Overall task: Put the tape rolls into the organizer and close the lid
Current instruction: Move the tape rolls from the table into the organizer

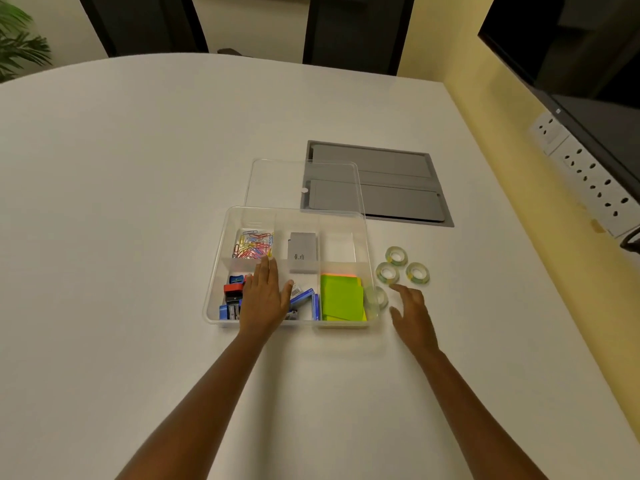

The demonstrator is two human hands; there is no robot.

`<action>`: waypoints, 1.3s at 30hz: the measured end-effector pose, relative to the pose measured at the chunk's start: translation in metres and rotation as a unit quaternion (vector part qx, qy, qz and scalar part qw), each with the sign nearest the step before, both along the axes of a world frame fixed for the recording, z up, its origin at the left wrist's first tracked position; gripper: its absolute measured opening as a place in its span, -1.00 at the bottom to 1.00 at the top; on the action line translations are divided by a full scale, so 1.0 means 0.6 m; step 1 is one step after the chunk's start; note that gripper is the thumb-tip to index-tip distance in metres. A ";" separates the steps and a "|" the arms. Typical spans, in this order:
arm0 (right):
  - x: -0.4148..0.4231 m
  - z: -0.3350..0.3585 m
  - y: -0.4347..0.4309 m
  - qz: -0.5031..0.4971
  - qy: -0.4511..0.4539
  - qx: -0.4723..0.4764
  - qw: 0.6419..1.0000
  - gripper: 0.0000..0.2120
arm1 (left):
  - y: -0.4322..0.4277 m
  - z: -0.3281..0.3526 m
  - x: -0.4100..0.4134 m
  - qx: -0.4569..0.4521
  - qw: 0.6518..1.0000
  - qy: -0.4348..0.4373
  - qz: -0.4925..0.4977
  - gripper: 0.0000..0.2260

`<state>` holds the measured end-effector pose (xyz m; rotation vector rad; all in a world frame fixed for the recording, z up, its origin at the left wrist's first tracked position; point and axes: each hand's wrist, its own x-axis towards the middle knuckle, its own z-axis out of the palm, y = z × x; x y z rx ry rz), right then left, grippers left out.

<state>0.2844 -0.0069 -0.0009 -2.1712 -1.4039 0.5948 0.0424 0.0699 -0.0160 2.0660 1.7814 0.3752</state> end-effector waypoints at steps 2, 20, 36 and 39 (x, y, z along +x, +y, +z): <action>0.006 -0.009 0.007 0.070 -0.002 -0.014 0.997 -0.54 | 0.000 -0.004 -0.001 -0.002 1.000 -0.006 0.002 -0.39; 0.010 0.038 0.103 -0.005 0.048 0.061 0.997 -0.81 | 0.001 -0.018 -0.003 0.010 0.999 0.034 0.004 -0.25; 0.009 0.003 0.133 0.030 -0.077 0.105 0.991 -0.68 | 0.001 -0.021 -0.003 0.011 0.999 0.034 -0.012 -0.26; 0.036 -0.027 0.111 0.077 -0.141 -0.031 0.987 -0.68 | 0.001 -0.021 -0.003 0.011 1.000 0.027 -0.009 -0.25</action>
